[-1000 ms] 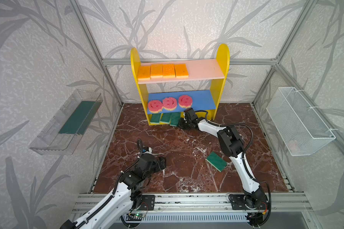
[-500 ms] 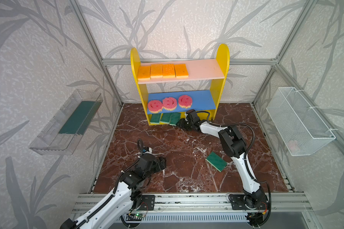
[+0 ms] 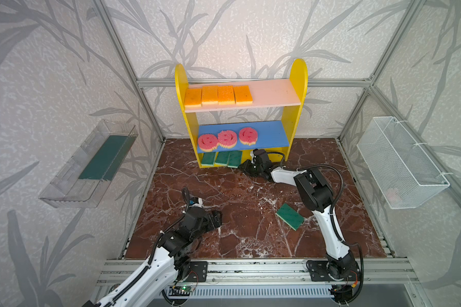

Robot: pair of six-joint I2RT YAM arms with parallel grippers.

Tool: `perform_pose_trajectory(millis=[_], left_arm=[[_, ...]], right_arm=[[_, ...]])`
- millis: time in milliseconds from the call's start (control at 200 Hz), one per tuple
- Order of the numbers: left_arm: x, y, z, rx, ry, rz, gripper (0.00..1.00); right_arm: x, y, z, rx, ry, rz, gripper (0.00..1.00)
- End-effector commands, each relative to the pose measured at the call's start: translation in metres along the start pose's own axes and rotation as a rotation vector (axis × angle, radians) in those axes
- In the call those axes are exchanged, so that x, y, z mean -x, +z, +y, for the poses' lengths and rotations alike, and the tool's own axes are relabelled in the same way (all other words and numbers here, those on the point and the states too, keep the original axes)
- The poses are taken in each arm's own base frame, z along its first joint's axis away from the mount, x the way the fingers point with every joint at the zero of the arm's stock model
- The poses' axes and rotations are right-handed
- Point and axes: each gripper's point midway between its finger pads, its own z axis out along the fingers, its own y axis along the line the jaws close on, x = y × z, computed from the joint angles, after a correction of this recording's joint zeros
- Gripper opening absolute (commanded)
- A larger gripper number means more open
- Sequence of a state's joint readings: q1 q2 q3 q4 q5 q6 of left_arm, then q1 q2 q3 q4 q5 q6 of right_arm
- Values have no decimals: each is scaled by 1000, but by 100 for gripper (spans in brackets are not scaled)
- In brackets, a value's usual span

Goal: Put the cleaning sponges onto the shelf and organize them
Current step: 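Push the green pad deeper into the lower shelf beside the other green pads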

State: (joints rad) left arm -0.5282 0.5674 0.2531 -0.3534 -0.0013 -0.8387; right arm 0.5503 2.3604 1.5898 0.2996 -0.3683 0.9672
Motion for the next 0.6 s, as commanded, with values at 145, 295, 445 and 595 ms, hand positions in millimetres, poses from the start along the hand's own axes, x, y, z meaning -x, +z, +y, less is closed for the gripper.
perform_pose_trajectory(millis=[145, 295, 445, 595], left_arm=[[2, -4, 4, 22, -7, -6, 93], [2, -4, 4, 23, -9, -5, 93], [1, -3, 5, 25, -7, -6, 93], [2, -2, 4, 27, -8, -5, 93]], right_arm=[[18, -3, 22, 135, 28, -52, 31], [20, -2, 13, 132, 53, -58, 34], [21, 0, 7, 137, 70, -55, 35], [20, 3, 0, 132, 84, -49, 35]])
